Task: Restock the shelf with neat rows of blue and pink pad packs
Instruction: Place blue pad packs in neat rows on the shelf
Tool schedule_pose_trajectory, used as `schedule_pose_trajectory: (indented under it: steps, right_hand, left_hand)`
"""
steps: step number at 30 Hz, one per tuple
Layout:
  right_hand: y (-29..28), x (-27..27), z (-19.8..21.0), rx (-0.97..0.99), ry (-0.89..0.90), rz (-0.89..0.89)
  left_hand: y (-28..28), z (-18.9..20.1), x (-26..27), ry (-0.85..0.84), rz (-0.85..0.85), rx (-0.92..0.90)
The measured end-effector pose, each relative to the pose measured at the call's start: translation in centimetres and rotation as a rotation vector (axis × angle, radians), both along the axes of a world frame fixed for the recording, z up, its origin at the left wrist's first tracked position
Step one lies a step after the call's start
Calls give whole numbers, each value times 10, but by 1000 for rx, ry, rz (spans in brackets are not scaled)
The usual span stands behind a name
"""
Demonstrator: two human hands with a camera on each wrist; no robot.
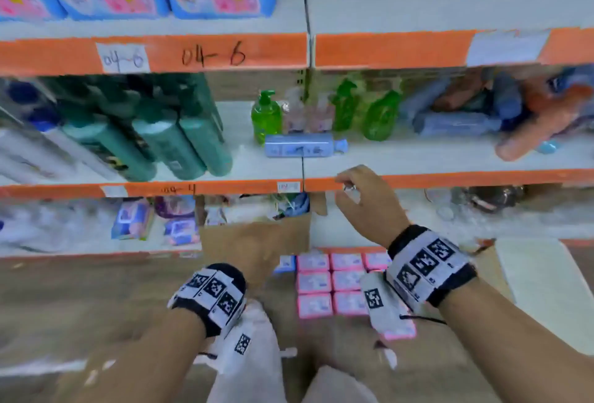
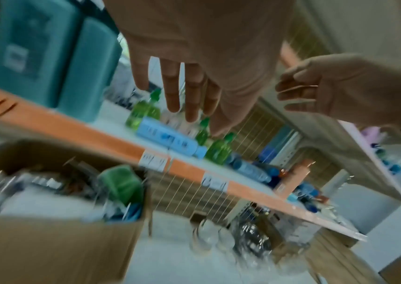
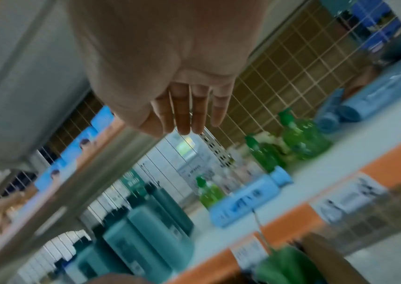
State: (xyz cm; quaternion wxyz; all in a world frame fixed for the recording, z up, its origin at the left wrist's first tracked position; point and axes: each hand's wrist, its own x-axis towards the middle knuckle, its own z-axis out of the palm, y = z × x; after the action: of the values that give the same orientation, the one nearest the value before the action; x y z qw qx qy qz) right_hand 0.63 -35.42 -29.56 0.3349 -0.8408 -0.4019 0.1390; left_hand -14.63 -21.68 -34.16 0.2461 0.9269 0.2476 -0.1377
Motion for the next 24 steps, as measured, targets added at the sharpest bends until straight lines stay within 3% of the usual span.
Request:
schedule_pose_trajectory:
  steps: [2, 5, 12, 18, 24]
  right_hand:
    - [-14, -9, -44, -75, 74, 28]
    - [-30, -25, -123, -185, 234, 22]
    - [-41, -56, -351, -477, 430, 33]
    - [-39, -78, -533, -712, 466, 60]
    - [-37, -77, -653, -851, 369, 114]
  left_hand:
    - [-8, -55, -12, 185, 22, -59]
    - [-19, -132, -25, 297, -37, -134]
    - [-13, -337, -36, 581, -43, -173]
    - [12, -504, -31, 678, -67, -56]
    - [37, -616, 0, 589, -122, 156]
